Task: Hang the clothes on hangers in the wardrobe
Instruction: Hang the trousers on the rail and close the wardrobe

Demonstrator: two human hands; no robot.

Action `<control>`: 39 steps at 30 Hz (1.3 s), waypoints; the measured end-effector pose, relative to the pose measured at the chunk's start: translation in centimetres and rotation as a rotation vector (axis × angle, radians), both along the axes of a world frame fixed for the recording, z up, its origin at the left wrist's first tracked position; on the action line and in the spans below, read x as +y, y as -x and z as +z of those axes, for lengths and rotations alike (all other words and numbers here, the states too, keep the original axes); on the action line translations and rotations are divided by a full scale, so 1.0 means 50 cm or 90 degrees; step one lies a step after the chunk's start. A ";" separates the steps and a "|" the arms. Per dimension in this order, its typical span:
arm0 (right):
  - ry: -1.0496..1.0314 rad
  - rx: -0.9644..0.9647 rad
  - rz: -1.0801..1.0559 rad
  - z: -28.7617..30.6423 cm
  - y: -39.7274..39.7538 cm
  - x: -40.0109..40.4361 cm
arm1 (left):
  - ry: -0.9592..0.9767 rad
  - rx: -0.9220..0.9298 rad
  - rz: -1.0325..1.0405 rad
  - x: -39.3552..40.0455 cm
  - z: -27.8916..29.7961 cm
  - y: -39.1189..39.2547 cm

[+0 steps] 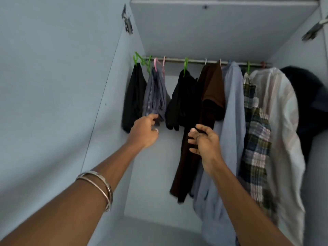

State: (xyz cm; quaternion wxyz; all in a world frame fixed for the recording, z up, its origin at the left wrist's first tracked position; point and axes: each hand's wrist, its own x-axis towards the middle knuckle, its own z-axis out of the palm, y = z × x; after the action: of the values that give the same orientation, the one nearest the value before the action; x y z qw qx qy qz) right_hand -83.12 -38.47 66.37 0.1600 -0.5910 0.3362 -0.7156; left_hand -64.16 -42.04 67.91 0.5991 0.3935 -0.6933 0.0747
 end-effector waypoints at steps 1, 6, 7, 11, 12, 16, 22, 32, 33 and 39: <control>-0.014 -0.007 0.011 -0.030 -0.008 0.019 | -0.036 -0.006 -0.001 0.014 -0.035 -0.003; -0.077 0.029 -0.010 -0.166 -0.065 0.141 | -0.149 0.022 -0.051 0.117 -0.190 -0.048; -0.107 0.004 -0.014 -0.220 -0.092 0.192 | -0.173 0.053 -0.070 0.164 -0.245 -0.070; -0.148 0.007 -0.016 -0.313 -0.160 0.289 | -0.177 0.177 -0.114 0.275 -0.330 -0.091; -0.165 0.006 -0.010 -0.356 -0.188 0.341 | -0.174 0.194 -0.130 0.327 -0.372 -0.112; -0.191 0.056 0.021 -0.422 -0.232 0.439 | 0.008 0.105 -0.097 0.474 -0.401 -0.147; -0.252 0.139 0.156 -0.532 -0.373 0.581 | 0.234 -0.112 0.000 0.648 -0.435 -0.266; -0.199 0.396 0.034 -0.582 -0.610 0.619 | 0.019 0.166 0.033 0.626 -0.439 -0.453; -0.200 0.436 0.010 -0.590 -0.638 0.622 | -0.021 0.166 0.007 0.623 -0.453 -0.465; -0.197 0.511 -0.114 -0.614 -0.656 0.598 | 0.009 0.174 0.004 0.593 -0.509 -0.469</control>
State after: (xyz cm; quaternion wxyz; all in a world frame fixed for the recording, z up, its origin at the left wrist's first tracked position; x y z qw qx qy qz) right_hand -50.30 -8.59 35.65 0.0410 -0.7597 0.5249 -0.3816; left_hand -40.71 -12.39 42.46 0.6906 0.3978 -0.6034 0.0268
